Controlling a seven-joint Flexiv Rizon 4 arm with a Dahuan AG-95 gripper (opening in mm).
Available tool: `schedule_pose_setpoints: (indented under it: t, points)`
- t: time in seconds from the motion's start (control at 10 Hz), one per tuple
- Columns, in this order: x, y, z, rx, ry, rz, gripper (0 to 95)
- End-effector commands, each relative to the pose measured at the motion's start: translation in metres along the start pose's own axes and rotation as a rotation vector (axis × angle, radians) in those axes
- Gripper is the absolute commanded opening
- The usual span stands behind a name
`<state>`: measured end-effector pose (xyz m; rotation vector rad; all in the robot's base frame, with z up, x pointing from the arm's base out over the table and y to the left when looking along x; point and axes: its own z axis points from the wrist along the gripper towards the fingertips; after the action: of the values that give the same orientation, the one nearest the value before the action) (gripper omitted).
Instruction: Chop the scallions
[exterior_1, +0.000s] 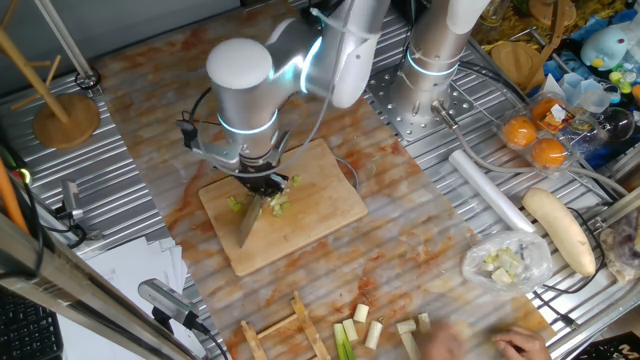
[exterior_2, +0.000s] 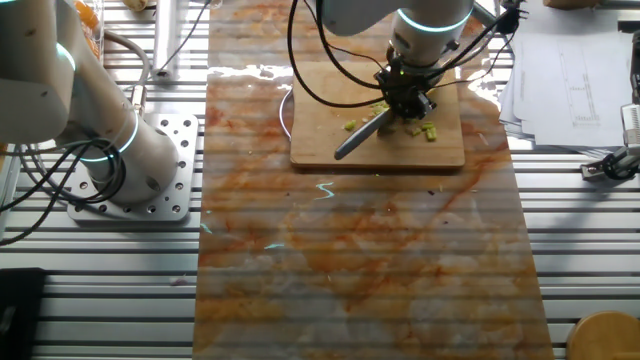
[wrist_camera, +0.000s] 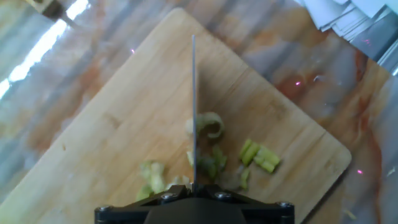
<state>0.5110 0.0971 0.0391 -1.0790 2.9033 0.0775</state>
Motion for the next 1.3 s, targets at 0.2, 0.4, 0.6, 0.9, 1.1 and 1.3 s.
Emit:
schedule_pose_setpoints:
  t: [0.2,0.4,0.6,0.9,1.1,1.3]
  points:
    - [-0.028,-0.003,-0.016,-0.031,0.052,0.032,0.0]
    - [-0.032,-0.004,-0.024,-0.043,0.049,0.025,0.0]
    - [-0.026,0.002,-0.024,-0.046,0.052,0.025,0.0]
    - [-0.007,0.020,-0.018,-0.046,0.047,0.033,0.0]
    - [-0.006,0.021,-0.016,-0.040,0.043,0.031,0.0]
    - [-0.009,0.018,-0.006,-0.025,0.030,0.036,0.0]
